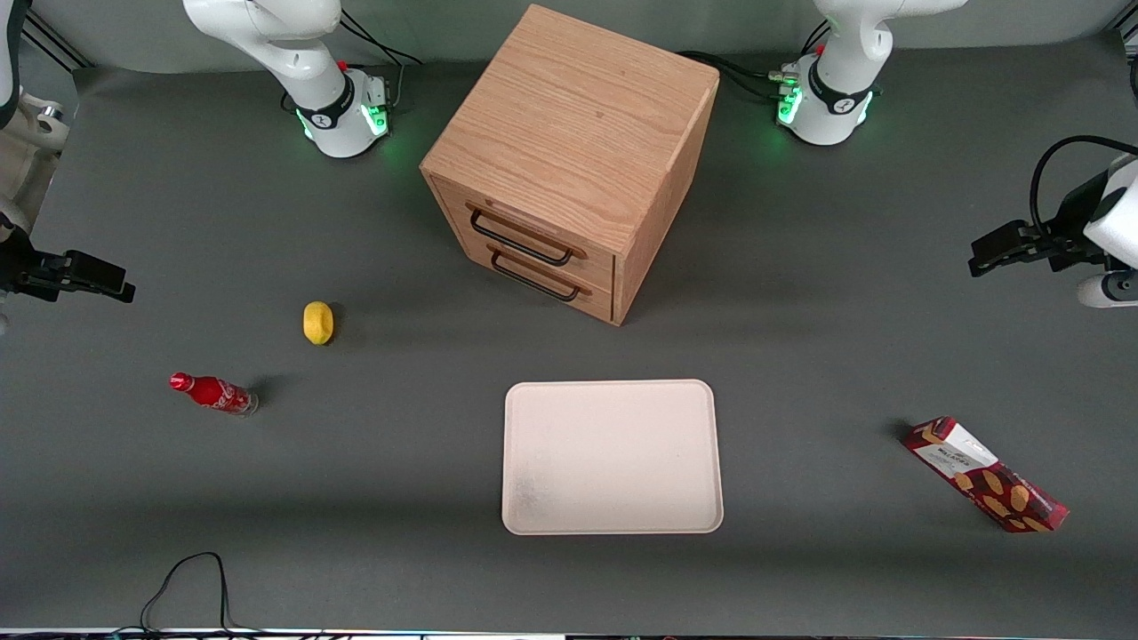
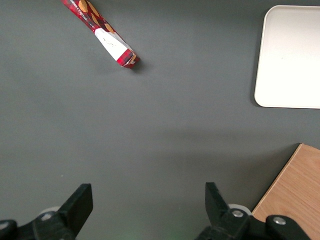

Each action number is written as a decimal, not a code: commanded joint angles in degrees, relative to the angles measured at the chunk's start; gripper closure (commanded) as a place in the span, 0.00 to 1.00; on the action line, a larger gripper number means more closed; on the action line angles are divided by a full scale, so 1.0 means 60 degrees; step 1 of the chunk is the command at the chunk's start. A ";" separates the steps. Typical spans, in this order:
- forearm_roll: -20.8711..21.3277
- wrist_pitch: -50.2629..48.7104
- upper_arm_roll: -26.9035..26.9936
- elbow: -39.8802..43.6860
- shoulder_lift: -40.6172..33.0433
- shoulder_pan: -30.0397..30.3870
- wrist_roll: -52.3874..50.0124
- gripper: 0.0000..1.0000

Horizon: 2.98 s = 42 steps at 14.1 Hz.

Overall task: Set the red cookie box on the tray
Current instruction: 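Move the left gripper toward the red shortbread box, then lower the open left gripper over the box end and close on it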

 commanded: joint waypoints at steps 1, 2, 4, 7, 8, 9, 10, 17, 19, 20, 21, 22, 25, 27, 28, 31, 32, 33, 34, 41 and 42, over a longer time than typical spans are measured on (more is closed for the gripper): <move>0.0035 -0.0182 0.0067 0.0066 -0.0005 -0.0045 0.0174 0.00; 0.0035 -0.0182 0.0067 0.0066 0.0009 -0.0045 0.0159 0.00; 0.0035 -0.0168 0.0067 0.0095 0.0053 -0.0045 0.0115 0.00; 0.0049 0.0022 0.0067 0.0124 0.0199 -0.0045 0.0086 0.00; 0.0064 0.0066 0.0082 0.0255 0.0432 -0.0031 0.0086 0.00; 0.0064 0.0067 0.0082 0.0459 0.0724 0.0028 0.0086 0.00; 0.0108 0.0067 0.0082 0.0722 0.0974 0.0202 0.0115 0.00; 0.0035 0.0257 0.0067 0.4219 0.4033 0.1638 0.1359 0.00; 0.0107 0.0228 0.0082 0.5349 0.4927 0.1640 0.1375 0.00; 0.0297 0.0271 0.0082 0.5745 0.5265 0.1640 0.1389 0.00; 0.0443 0.0286 0.0082 0.6141 0.5602 0.1640 0.1505 0.00; 0.0474 0.0272 0.0082 0.6507 0.5895 0.1640 0.1608 0.00; 0.0460 0.0592 0.0082 0.6541 0.6074 0.1640 0.1319 0.00; 0.0401 0.0769 0.0067 0.6482 0.6220 0.1640 -0.0446 0.00; 0.0372 0.0799 0.0067 0.6482 0.6279 0.1640 -0.1645 0.00; 0.0313 0.1135 0.0052 0.6277 0.6308 0.1640 -0.4593 0.00; 0.0313 0.1354 0.0038 0.6248 0.6323 0.1640 -0.5254 0.00; 0.0313 0.1530 0.0038 0.6160 0.6410 0.1640 -0.5667 0.00; 0.0313 0.1706 0.0038 0.6014 0.6542 0.1640 -0.5947 0.00; 0.0137 0.4709 0.0038 0.4534 0.7596 0.1683 -0.6360 0.00; 0.0137 0.4710 0.0038 0.4533 0.7772 0.1683 -0.6360 0.00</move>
